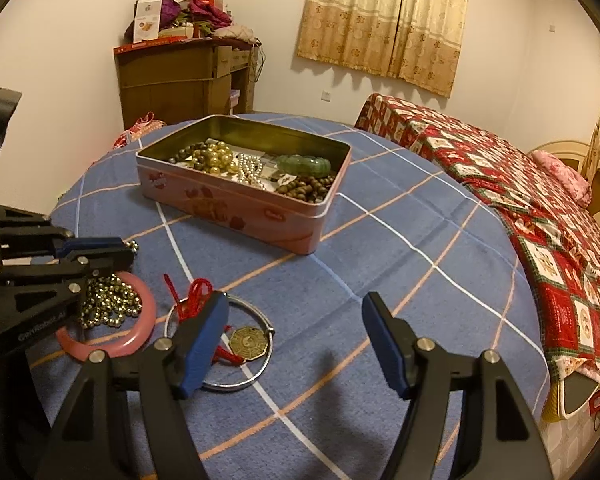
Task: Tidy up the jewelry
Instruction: 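Grasp the gold bead strand from the pink dish with the left tool, then close the right tool on the red cord tassel beside the silver bangle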
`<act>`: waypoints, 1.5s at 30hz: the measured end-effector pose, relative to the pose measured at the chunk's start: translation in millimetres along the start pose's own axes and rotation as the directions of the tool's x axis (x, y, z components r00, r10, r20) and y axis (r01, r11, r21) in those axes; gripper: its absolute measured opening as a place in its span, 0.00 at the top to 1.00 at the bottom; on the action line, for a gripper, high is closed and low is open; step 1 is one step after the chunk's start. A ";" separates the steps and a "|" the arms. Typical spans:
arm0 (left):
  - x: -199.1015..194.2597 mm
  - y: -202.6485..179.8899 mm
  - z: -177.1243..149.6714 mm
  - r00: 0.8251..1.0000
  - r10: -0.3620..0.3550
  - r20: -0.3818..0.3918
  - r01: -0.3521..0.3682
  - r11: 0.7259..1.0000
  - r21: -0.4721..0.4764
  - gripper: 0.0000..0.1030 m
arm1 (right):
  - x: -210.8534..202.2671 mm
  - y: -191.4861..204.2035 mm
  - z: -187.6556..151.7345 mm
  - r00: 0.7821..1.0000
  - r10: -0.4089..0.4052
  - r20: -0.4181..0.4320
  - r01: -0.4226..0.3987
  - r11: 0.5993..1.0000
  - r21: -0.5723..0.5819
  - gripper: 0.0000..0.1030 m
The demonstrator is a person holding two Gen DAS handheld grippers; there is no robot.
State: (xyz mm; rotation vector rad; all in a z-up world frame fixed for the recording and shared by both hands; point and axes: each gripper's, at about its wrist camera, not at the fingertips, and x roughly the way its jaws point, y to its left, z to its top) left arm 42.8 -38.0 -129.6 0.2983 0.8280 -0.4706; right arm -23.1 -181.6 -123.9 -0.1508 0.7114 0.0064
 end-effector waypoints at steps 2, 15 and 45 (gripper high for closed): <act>-1.0 0.1 -0.4 1.000 0.000 0.002 0.000 1.000 0.002 0.97 | 0.0 0.3 -0.3 1.000 0.001 0.000 -0.001 1.000 0.001 0.31; -25.5 10.2 7.7 0.996 0.032 0.082 -0.030 0.999 -0.022 0.98 | -1.3 2.4 0.8 1.000 0.007 0.009 -0.007 1.000 0.002 0.31; -22.7 66.9 14.3 0.987 0.102 0.126 -0.083 0.986 -0.146 0.98 | 19.8 40.5 12.5 0.993 0.105 -0.060 -0.111 0.989 -0.102 0.62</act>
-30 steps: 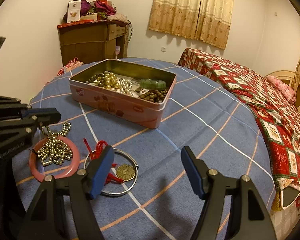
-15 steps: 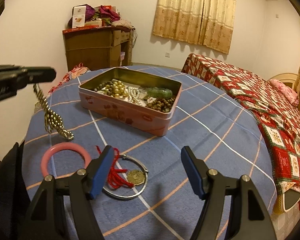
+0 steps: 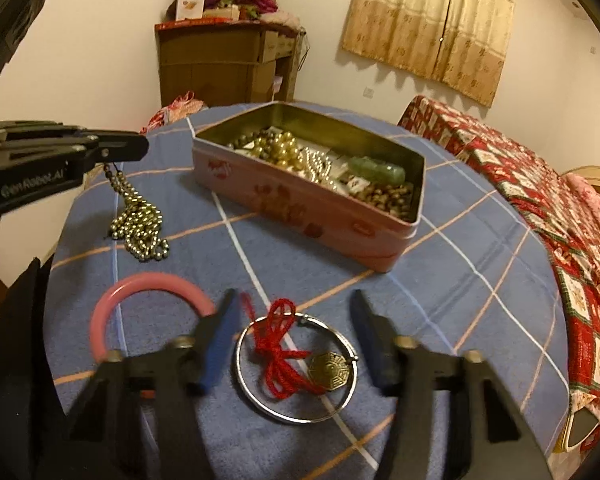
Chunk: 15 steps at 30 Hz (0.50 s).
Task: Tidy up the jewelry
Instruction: 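Close the right tool on the red cord tassel beside the silver bangle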
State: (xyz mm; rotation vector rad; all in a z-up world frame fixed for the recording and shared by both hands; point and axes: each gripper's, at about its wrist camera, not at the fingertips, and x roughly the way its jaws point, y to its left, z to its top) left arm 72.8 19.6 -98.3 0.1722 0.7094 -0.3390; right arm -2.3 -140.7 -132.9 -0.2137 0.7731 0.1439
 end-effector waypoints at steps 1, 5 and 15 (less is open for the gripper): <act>1.2 -0.3 -1.1 1.000 -0.001 -0.003 0.001 1.000 0.000 0.98 | 3.4 -0.2 -1.1 1.000 0.001 -0.024 -0.001 1.000 -0.002 0.75; 1.9 -2.2 -3.0 1.000 -0.007 -0.009 0.007 1.000 0.002 0.98 | 4.6 3.3 -4.3 0.999 0.007 -0.035 -0.008 1.000 -0.022 0.95; -4.3 -5.7 -0.7 1.000 -0.007 -0.002 0.007 1.000 0.016 0.98 | -28.6 0.9 -0.9 0.997 -0.046 0.059 0.047 0.998 -0.029 0.97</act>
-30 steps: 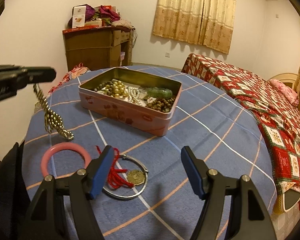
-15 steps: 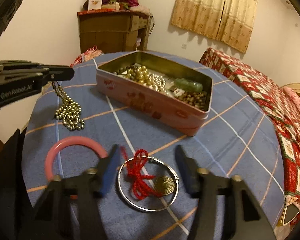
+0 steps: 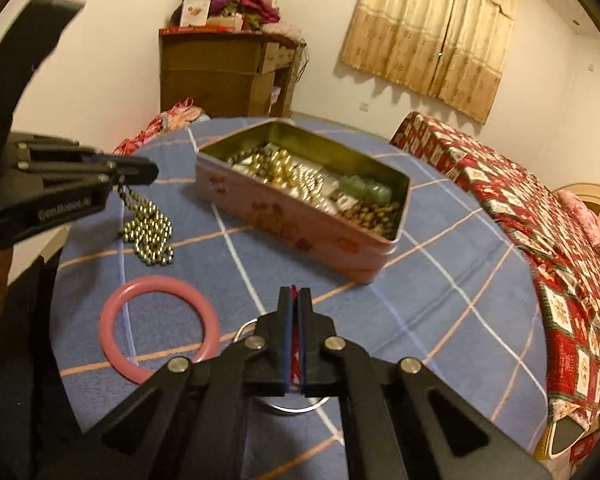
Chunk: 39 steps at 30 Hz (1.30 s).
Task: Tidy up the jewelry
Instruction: 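Close the right tool on the red cord tassel beside the silver bangle, then carry the gold beads with the left tool over the tin while the right tool carries the red cord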
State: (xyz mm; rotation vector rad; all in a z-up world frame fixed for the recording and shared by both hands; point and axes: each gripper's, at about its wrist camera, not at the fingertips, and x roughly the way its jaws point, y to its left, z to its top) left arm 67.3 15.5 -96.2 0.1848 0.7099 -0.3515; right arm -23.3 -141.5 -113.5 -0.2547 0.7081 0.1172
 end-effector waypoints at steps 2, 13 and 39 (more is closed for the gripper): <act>-3.3 -1.5 1.5 1.000 -0.005 0.007 0.005 1.000 0.003 0.98 | -3.3 -6.9 2.9 1.000 0.001 0.009 -0.001 1.000 0.017 0.97; -23.7 -6.4 17.3 0.998 -0.017 0.060 0.016 1.000 0.018 0.98 | -23.4 -35.0 17.1 0.997 -0.002 0.072 -0.005 0.997 0.083 0.97; -28.4 -11.1 101.5 0.985 0.037 0.169 -0.061 0.989 0.138 0.98 | -24.6 -54.6 86.0 0.983 -0.034 0.179 0.030 0.999 0.029 0.97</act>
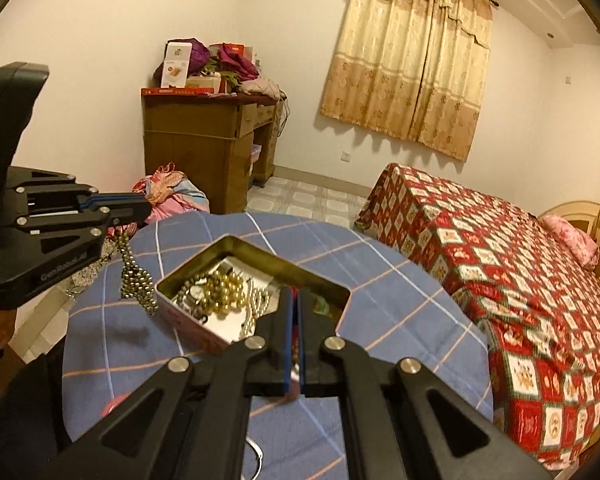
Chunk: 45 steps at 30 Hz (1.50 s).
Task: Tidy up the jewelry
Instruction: 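Carry the gold beads with the left tool over the tin while the right tool carries the red cord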
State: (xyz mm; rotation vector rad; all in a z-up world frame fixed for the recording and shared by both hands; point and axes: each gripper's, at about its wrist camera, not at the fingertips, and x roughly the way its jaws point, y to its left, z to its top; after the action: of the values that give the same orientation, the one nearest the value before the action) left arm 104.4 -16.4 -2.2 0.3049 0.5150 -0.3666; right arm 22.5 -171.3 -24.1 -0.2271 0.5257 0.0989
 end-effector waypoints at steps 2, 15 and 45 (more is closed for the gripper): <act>3.7 0.9 3.8 1.000 0.002 0.003 -0.002 1.000 -0.002 0.98 | 3.1 -0.1 4.7 1.000 -0.001 0.005 0.001 1.000 -0.004 0.97; 34.5 -0.2 19.8 1.000 0.009 -0.009 -0.009 1.000 -0.007 0.98 | 30.9 -5.2 22.2 1.000 -0.021 0.003 0.021 1.000 -0.006 0.97; 91.8 -1.5 2.9 0.994 0.022 -0.106 -0.020 1.000 0.018 0.97 | 98.9 -16.3 6.6 0.992 -0.015 -0.129 0.021 0.999 0.040 0.97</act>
State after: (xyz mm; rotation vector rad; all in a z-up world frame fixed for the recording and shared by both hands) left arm 179.2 -42.8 -48.5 0.3474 0.6130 -0.3357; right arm 113.3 -182.0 -65.7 -0.1983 0.6532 0.0559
